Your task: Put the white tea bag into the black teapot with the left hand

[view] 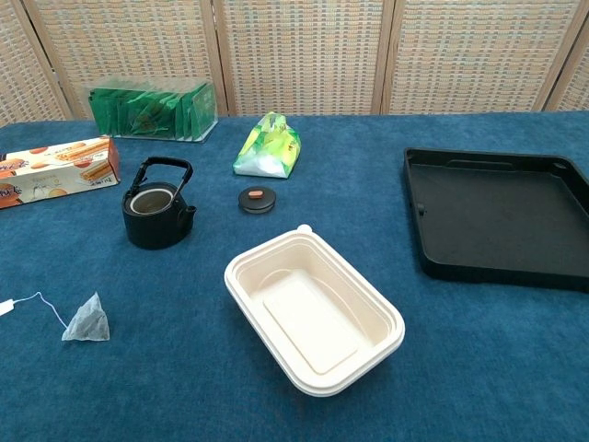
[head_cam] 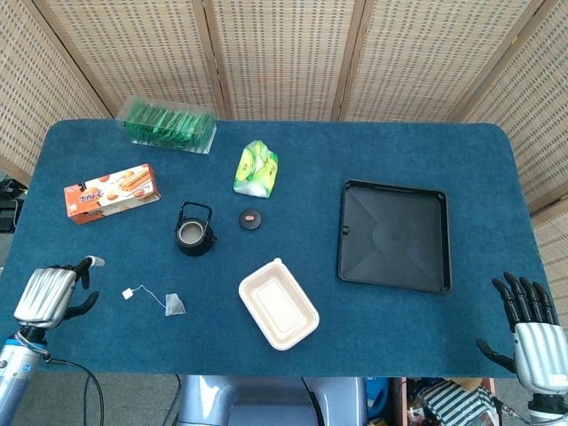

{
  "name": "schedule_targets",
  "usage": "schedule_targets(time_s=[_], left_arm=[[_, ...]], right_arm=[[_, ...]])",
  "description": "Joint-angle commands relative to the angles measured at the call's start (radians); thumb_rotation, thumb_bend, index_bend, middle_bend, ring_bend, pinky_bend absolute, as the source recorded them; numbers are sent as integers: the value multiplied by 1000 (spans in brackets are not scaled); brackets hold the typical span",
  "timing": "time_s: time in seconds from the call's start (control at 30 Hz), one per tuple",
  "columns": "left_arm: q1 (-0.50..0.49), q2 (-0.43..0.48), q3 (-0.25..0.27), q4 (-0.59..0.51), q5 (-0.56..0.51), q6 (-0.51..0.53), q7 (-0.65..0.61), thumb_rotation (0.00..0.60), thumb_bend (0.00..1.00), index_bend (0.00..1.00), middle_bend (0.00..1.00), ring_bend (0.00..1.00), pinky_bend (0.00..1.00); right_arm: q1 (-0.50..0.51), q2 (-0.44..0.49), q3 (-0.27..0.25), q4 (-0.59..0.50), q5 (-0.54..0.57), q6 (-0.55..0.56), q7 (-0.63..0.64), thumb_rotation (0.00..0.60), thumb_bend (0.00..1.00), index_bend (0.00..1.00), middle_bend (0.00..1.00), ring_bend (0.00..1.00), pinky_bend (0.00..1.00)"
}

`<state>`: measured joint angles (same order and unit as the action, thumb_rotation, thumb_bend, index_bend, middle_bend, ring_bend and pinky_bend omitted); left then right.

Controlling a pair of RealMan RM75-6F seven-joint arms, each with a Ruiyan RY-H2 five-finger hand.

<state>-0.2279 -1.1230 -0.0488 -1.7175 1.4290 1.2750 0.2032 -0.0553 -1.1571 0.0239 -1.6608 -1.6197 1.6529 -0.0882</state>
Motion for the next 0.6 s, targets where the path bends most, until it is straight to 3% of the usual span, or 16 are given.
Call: schedule_targets(time_s=[0.03,0.23,0.6], left_arm=[[-32,-14,-5,16,-23,-49,24,600,352,365,667,654,625],[-75,-43,-11,44,-72,-128,60,600,358,384,749,717,669],[-127,-107,7,87,-160,-246,120,600,357,422,758,726,671]], right_arm=[[-2,0,-1,-1,1,1,-2,600,16,137,125,0,45],[-7,0,-2,-1,10,-1,-5,600,16,137,125,0,45],[-13,2,-3,-6,22,-4,-13,600,16,138,125,0,46]])
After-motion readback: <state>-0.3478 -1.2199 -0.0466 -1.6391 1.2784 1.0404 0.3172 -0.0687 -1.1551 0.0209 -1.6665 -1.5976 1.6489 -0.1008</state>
